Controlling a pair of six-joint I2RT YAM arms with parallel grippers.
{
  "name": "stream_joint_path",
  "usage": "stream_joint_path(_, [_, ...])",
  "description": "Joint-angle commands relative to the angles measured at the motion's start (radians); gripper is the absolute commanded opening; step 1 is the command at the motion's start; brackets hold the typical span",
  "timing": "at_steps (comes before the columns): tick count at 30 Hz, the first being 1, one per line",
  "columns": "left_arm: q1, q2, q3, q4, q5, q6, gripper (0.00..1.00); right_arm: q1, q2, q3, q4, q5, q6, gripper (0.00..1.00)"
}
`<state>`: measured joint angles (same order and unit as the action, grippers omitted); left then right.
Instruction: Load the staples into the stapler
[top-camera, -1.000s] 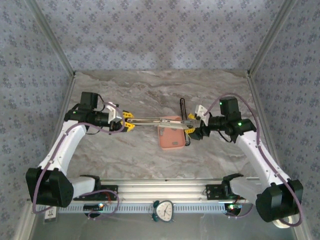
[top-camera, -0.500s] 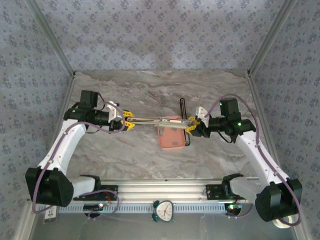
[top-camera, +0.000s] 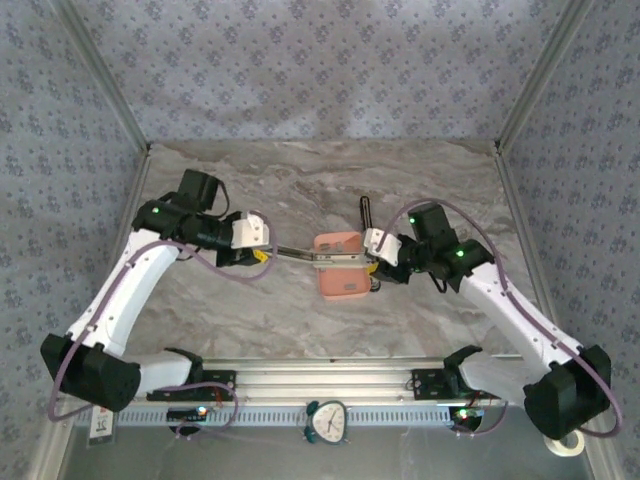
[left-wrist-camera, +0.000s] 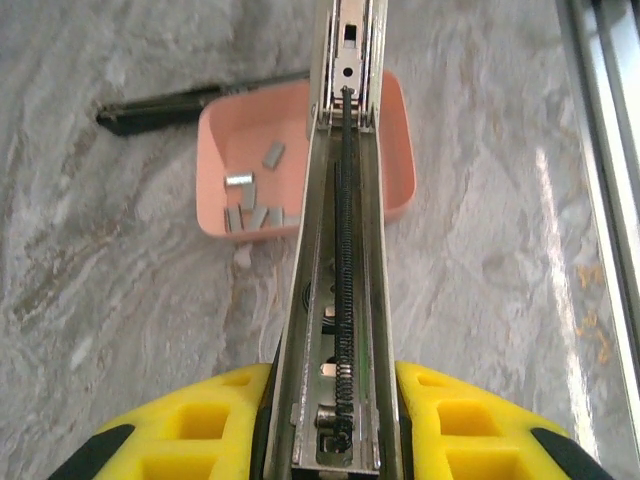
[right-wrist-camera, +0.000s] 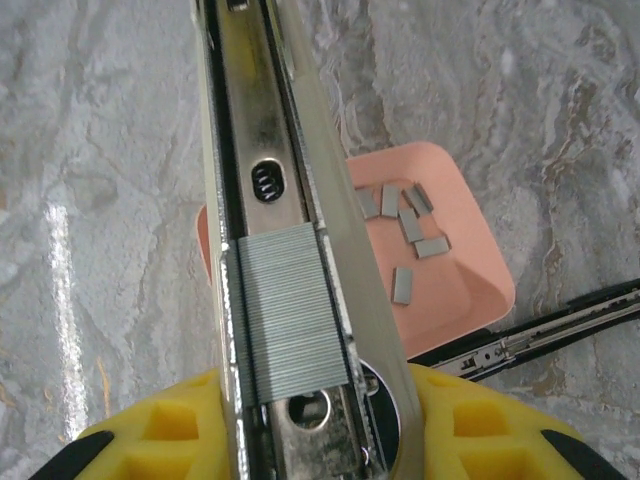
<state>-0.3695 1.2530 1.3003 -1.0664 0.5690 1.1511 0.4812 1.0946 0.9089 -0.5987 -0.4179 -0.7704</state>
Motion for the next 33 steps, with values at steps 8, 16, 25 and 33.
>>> stream_joint_path(8, [-0.193,0.123,0.183,-0.063,-0.133,-0.129,0.00,0.230,0.125,0.093,0.107,0.203,0.060,0.00])
stream_joint_path(16, [-0.299,0.182,0.225,0.045,-0.106,-0.256,0.00,0.318,0.196,0.120,0.199,0.240,0.116,0.00])
stream_joint_path(25, [-0.360,0.210,0.208,0.183,-0.004,-0.350,0.00,0.352,0.236,0.110,0.320,0.199,0.155,0.00])
stream_joint_path(33, [-0.363,0.210,0.167,0.270,0.061,-0.388,0.00,0.358,0.244,0.069,0.434,0.155,0.197,0.00])
